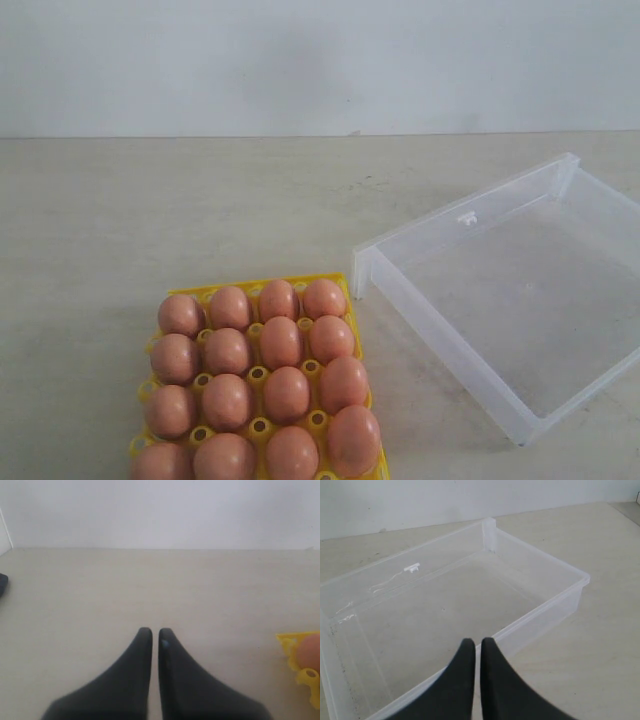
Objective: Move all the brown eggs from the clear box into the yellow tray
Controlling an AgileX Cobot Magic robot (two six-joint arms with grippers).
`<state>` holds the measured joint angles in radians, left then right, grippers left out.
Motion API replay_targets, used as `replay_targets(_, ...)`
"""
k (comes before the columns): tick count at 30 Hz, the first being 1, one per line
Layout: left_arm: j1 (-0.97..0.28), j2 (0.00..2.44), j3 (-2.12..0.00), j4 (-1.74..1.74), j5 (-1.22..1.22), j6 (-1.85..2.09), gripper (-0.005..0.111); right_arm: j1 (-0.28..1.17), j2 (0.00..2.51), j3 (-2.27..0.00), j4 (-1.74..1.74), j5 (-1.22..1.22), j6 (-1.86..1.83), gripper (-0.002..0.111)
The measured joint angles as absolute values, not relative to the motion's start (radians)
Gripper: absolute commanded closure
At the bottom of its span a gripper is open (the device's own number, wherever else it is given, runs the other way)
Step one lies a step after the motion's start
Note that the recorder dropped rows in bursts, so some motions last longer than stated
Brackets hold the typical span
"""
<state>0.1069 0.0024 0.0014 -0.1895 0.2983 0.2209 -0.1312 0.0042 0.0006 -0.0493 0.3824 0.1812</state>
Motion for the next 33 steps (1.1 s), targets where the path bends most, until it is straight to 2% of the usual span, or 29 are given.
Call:
replay_targets(7,0.118,0.002,0.001,-0.162,0.421,0.372,0.103,-0.132,0.004,0.001,-0.049,0.382,0.181,0.109)
replay_targets(18,0.118,0.002,0.001,-0.158,0.439,0.406,0.103,-0.132,0.004,0.001,-0.049,0.382,0.181,0.109)
replay_targets(25,0.118,0.002,0.001,-0.405,0.400,0.404,0.103,-0.132,0.004,0.001,-0.049,0.382,0.179,0.109)
replay_targets(33,0.118,0.002,0.001,-0.445,0.406,0.404,0.103,-0.132,0.004,0.001,-0.049,0.382,0.179,0.109)
